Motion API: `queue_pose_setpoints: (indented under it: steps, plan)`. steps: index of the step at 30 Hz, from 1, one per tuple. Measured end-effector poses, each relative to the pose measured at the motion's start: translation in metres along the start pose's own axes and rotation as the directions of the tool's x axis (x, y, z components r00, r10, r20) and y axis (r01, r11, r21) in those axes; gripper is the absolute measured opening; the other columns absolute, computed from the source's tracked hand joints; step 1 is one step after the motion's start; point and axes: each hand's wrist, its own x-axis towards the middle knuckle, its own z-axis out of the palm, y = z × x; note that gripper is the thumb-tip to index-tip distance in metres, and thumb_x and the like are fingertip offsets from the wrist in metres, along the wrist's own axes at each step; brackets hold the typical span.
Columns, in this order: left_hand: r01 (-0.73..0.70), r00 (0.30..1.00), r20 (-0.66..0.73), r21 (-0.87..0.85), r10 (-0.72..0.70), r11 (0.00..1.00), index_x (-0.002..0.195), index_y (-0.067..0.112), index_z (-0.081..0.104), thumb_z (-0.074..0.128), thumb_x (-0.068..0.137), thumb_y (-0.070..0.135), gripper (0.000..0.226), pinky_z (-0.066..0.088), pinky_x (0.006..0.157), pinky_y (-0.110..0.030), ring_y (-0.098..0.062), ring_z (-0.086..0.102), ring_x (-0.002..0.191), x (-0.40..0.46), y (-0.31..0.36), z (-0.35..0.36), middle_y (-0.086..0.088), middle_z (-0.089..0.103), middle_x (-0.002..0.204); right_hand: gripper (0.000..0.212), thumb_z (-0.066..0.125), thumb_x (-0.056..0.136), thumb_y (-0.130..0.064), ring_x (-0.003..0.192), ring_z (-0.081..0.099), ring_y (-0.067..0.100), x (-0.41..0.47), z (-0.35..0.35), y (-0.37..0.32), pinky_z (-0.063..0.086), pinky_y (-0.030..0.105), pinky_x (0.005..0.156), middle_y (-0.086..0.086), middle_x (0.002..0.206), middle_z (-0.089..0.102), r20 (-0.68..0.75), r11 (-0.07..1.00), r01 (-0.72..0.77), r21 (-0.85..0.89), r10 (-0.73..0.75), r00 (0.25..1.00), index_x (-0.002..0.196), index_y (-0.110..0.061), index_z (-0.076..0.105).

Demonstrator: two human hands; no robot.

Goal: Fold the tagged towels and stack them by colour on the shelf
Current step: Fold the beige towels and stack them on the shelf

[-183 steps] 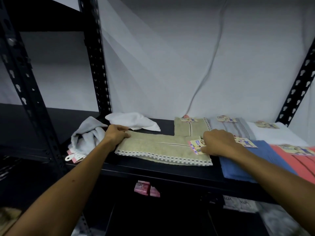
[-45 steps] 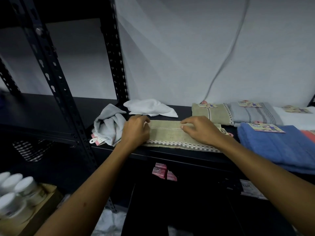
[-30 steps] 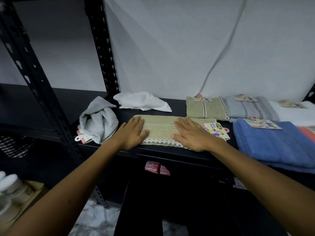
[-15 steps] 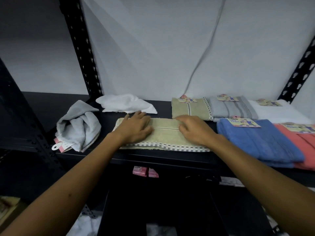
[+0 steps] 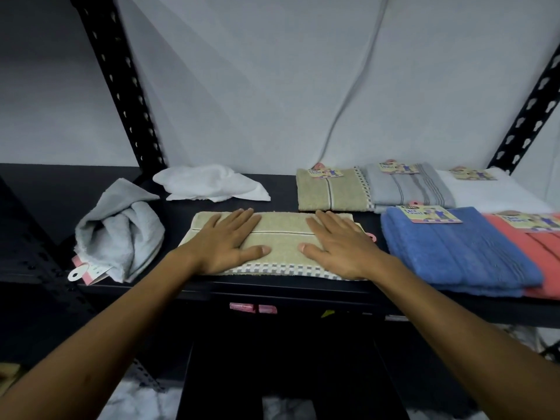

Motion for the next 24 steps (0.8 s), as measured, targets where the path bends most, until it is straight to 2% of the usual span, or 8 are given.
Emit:
queue_pose_setpoints:
  steps: [7,10,11,13,17,21,23,24]
  plan:
    - [0.119,0.993,0.012,-0.043,-0.118,0.992,0.156,0.035,-0.001,0.000,0.066,0.093,0.108,-0.007,0.121,-0.046,-0.019,-0.012,0.151,-0.001,0.006,-0.001,0.000,-0.012,0.164,0.068,0.019,0.100,-0.061,0.151,-0.009,0.014,-0.005,-0.004,-0.002,-0.004,0.041,0.122,0.001,0.165,-0.005,-0.063,0.999,0.046,0.014,-0.045,0.997,0.157,-0.026,0.009]
    - [0.218,0.976,0.003,-0.035,-0.218,0.975,0.157,0.033,0.002,0.008,0.083,0.081,0.089,-0.001,0.121,-0.049,-0.025,-0.005,0.152,-0.011,0.015,-0.001,-0.006,-0.007,0.165,0.053,0.037,0.095,-0.042,0.143,0.030,0.030,-0.013,-0.006,-0.009,0.022,0.052,0.115,0.015,0.150,0.039,-0.396,0.998,0.011,-0.058,-0.033,0.918,0.140,-0.019,0.049]
    - [0.250,0.968,0.007,-0.024,-0.250,0.968,0.157,0.032,0.004,0.010,0.087,0.078,0.084,0.002,0.121,-0.050,-0.027,-0.002,0.152,-0.016,0.018,-0.001,-0.007,-0.003,0.165,0.048,0.042,0.089,-0.037,0.127,0.047,0.034,-0.019,-0.005,-0.015,0.035,0.050,0.103,0.017,0.132,0.053,-0.522,0.999,-0.032,-0.039,0.007,0.853,0.129,-0.016,0.059]
    - [0.299,0.954,0.005,0.014,-0.300,0.954,0.155,0.032,0.012,0.012,0.089,0.076,0.080,0.012,0.118,-0.052,-0.030,0.011,0.149,-0.028,0.025,-0.003,-0.008,0.011,0.163,0.040,0.047,0.087,-0.033,0.096,0.056,0.032,-0.038,0.001,-0.033,0.043,0.041,0.079,0.012,0.103,0.061,-0.643,0.991,-0.125,0.046,0.125,0.755,0.118,-0.016,0.067]
    - [0.349,0.937,-0.052,0.053,-0.346,0.936,0.132,0.033,0.043,0.016,0.094,0.069,0.059,0.025,0.104,-0.054,-0.031,0.035,0.130,-0.048,0.038,-0.011,-0.007,0.046,0.137,0.040,0.047,0.095,-0.045,0.104,0.061,0.036,-0.084,0.005,-0.073,0.047,0.038,0.080,0.009,0.113,0.068,-0.342,0.930,-0.214,0.299,0.313,0.886,0.129,-0.027,0.058]
    - [0.410,0.909,-0.102,0.035,-0.405,0.911,0.132,0.030,0.050,0.023,0.102,0.052,0.046,0.025,0.102,-0.053,-0.032,0.037,0.128,-0.065,0.049,-0.011,-0.010,0.047,0.132,0.065,0.041,0.090,-0.069,0.119,0.054,0.036,-0.109,0.012,-0.088,0.045,0.041,0.091,0.008,0.127,0.062,-0.163,0.863,-0.267,0.428,0.365,0.917,0.146,-0.036,0.037]
    - [0.431,0.890,-0.149,-0.033,-0.431,0.902,0.134,0.031,0.051,0.025,0.103,0.045,0.043,0.025,0.101,-0.050,-0.031,0.039,0.126,-0.072,0.055,-0.011,-0.009,0.048,0.130,0.072,0.044,0.088,-0.070,0.115,0.059,0.031,-0.111,0.024,-0.091,0.047,0.039,0.095,0.005,0.120,0.066,-0.077,0.734,-0.217,0.644,0.344,0.936,0.151,-0.040,0.025]
    - [0.432,0.881,-0.174,-0.081,-0.440,0.898,0.133,0.032,0.052,0.026,0.103,0.044,0.042,0.026,0.100,-0.050,-0.030,0.040,0.124,-0.076,0.058,-0.010,-0.008,0.049,0.127,0.073,0.050,0.089,-0.065,0.109,0.064,0.024,-0.110,0.033,-0.095,0.050,0.037,0.092,0.000,0.111,0.069,-0.044,0.575,-0.151,0.804,0.311,0.949,0.151,-0.042,0.021]
